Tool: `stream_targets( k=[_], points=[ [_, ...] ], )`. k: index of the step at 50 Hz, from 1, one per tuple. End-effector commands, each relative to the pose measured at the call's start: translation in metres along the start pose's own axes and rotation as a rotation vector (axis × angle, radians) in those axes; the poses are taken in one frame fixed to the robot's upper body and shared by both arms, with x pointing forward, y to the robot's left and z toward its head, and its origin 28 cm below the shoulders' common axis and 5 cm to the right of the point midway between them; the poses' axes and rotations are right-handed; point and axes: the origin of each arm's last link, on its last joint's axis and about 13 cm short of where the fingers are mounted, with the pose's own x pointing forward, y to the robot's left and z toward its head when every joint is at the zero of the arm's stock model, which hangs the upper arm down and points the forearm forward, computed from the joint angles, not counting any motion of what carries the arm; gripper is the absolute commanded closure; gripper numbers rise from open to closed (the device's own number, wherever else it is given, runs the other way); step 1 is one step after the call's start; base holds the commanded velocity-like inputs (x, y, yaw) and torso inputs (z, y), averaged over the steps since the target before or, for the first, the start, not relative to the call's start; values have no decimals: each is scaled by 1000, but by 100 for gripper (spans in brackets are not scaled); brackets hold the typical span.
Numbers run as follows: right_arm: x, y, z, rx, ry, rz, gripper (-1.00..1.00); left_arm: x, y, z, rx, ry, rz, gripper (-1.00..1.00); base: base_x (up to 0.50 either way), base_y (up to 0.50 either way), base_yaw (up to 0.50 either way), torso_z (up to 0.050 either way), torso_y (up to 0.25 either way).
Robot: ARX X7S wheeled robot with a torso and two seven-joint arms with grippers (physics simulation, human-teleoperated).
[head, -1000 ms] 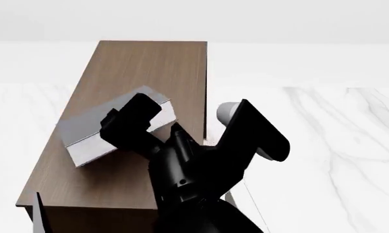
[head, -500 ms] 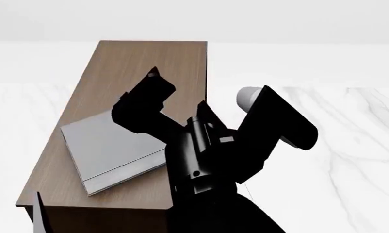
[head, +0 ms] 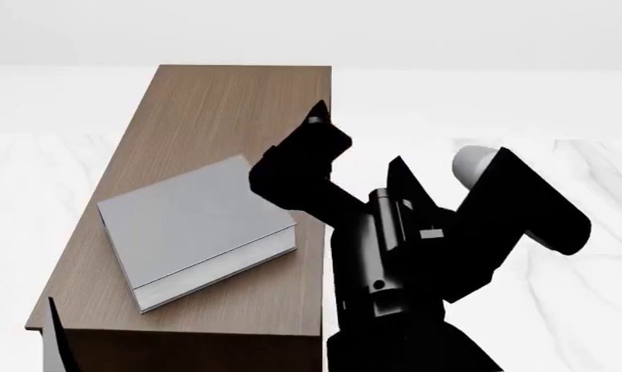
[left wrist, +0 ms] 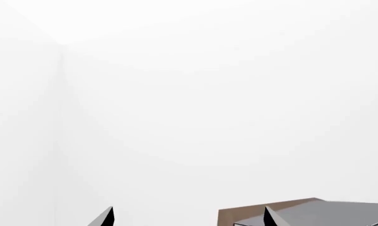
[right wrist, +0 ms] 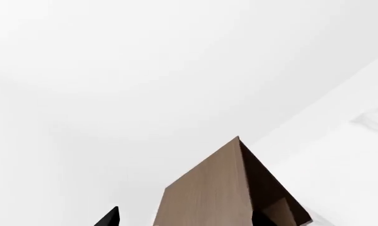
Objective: Pick up the book in the middle and place it on the cabinet shelf.
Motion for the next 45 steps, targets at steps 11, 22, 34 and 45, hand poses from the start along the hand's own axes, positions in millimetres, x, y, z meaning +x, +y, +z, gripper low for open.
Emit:
stream_targets(
  k=[11,22,34,45],
  points=[
    [-12,-57,29,-83,-211,-156,-100,5,1,2,13,-10,7,-100,0,0,0,0,0],
    [-25,-76,36,-232,-350,-207,-100,9,3,3,9,-15,28,-100,0,0,0,0,0],
    [-55,-124,16,-558,-538,-183,-100,19,10,6,18,-29,85,-100,0,0,0,0,0],
    [-67,-148,5,-692,-738,-123,-100,29,23,14,46,-107,180,-100,0,0,0,0,0]
  ],
)
